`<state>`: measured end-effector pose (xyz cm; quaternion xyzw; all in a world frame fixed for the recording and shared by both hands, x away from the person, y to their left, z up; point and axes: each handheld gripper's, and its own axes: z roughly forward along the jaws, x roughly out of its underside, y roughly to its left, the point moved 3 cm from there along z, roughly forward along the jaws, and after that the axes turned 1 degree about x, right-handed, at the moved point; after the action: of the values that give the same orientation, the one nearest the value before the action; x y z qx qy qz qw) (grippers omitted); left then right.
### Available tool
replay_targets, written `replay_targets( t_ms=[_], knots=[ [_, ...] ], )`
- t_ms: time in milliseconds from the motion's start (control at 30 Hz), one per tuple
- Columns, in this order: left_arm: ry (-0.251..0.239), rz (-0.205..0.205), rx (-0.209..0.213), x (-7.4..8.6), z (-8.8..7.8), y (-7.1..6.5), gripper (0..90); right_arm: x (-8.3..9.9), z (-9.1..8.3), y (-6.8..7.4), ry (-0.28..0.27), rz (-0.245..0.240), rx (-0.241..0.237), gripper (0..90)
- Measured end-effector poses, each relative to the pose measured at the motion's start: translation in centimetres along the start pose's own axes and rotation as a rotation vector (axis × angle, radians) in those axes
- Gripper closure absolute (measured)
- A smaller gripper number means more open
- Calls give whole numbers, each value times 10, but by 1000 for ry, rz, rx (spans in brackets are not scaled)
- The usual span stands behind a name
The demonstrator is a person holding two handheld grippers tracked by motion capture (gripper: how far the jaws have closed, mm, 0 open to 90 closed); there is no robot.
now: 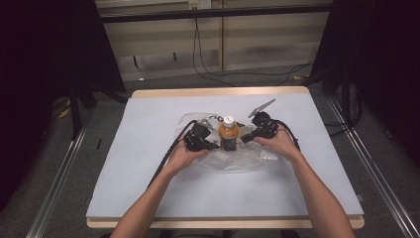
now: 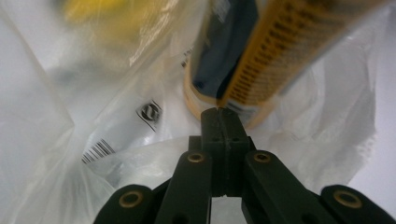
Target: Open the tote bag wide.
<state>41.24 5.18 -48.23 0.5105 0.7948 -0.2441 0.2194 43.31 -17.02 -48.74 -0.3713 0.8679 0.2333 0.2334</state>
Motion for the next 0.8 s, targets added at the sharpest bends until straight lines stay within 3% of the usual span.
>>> replay_targets(
  t_ms=[167,233,300,333,400,500,600,800],
  knots=[
    [30,54,36,7,6,-15,900,-10,17,-5,45,2,-31,900],
    [43,83,31,10,7,-23,900,-16,22,-8,56,12,-33,900],
    [44,100,39,15,8,-30,900,-21,25,-12,48,23,-1,900],
    [50,102,59,17,6,-33,900,-23,26,-15,40,42,3,900],
    [59,113,48,20,4,-39,900,-26,27,-22,20,80,30,900],
    [46,122,72,27,1,-47,900,-30,28,-33,-13,127,71,900],
    [43,132,92,33,-2,-52,900,-34,31,-41,-49,135,108,900],
    [26,171,128,44,-6,-65,900,-42,35,-58,-107,200,191,900]
  ],
)
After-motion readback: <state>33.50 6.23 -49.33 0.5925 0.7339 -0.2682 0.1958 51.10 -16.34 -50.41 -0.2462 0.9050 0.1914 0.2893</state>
